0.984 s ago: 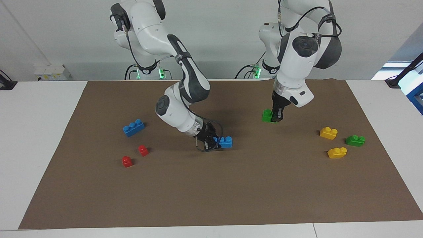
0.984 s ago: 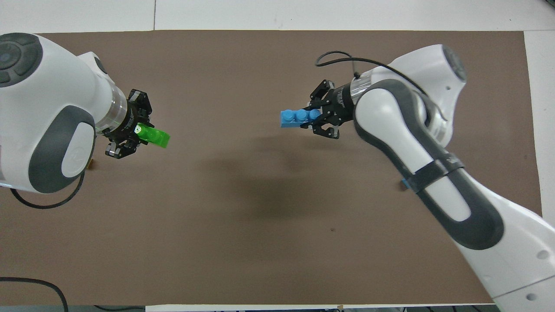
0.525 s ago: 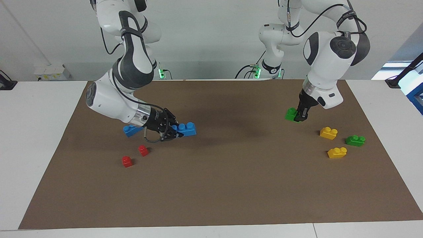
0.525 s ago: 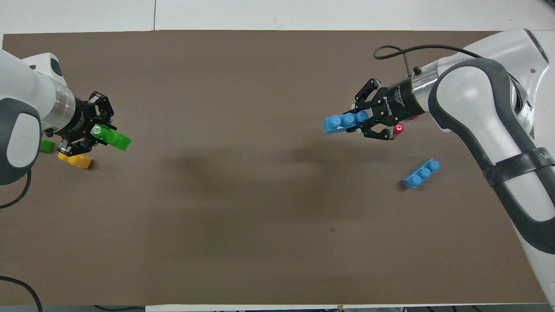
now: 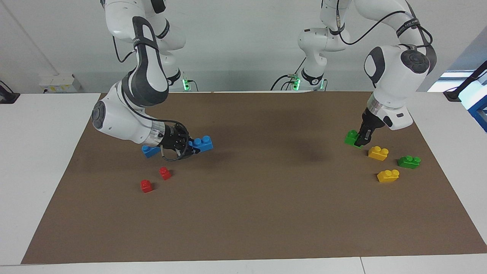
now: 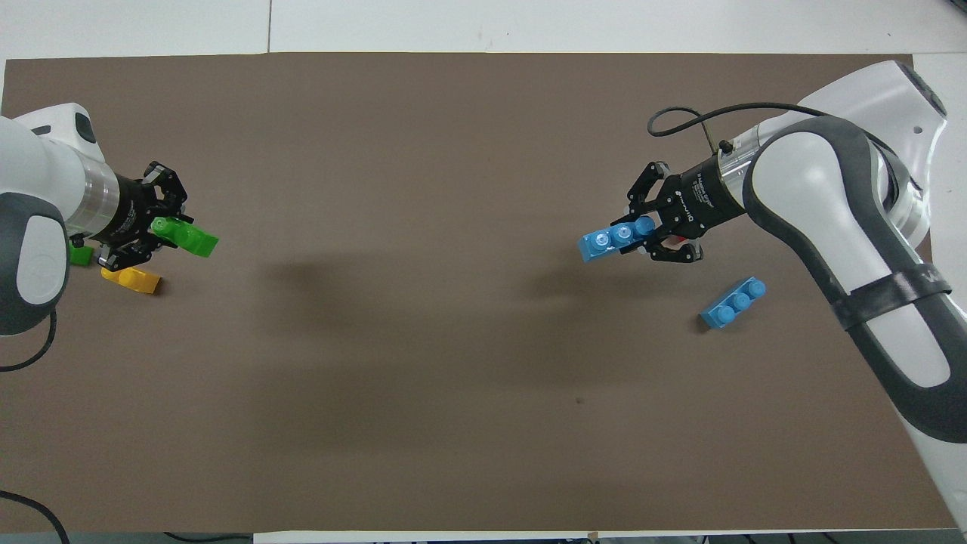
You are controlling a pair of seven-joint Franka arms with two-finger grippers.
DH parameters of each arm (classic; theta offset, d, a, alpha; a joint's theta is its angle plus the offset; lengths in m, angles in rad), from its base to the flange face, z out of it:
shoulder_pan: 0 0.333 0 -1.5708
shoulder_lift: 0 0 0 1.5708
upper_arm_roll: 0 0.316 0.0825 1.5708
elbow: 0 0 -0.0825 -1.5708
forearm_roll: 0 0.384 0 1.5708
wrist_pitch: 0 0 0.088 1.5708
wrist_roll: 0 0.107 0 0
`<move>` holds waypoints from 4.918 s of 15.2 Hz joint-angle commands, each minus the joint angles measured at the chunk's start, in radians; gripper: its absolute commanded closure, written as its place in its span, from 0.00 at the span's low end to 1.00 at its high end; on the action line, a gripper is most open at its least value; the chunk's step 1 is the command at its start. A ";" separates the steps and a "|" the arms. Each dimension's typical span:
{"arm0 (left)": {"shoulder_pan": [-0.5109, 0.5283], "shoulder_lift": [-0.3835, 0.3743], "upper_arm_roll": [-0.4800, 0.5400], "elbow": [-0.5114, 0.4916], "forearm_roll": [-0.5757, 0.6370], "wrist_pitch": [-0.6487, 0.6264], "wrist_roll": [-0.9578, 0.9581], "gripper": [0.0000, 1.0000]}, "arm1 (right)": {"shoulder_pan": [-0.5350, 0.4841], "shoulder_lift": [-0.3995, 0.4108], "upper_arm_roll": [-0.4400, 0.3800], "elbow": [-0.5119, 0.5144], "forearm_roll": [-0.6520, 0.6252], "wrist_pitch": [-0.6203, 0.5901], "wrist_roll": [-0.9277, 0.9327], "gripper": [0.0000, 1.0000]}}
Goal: Remove green block with left arm and hold with right
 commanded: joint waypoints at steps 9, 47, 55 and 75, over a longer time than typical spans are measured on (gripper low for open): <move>0.054 0.059 -0.006 -0.092 -0.014 0.170 0.095 1.00 | -0.136 -0.047 0.014 -0.148 -0.013 -0.001 -0.203 0.95; 0.095 0.212 -0.011 -0.061 -0.013 0.287 0.211 0.00 | -0.142 0.081 0.017 -0.151 -0.031 0.186 -0.310 0.86; 0.085 0.140 -0.015 0.139 -0.013 -0.018 0.334 0.00 | -0.142 0.093 0.017 -0.151 -0.027 0.203 -0.309 0.04; 0.042 -0.072 -0.023 0.400 -0.005 -0.555 0.909 0.00 | -0.062 -0.128 0.029 -0.072 -0.120 0.191 -0.118 0.00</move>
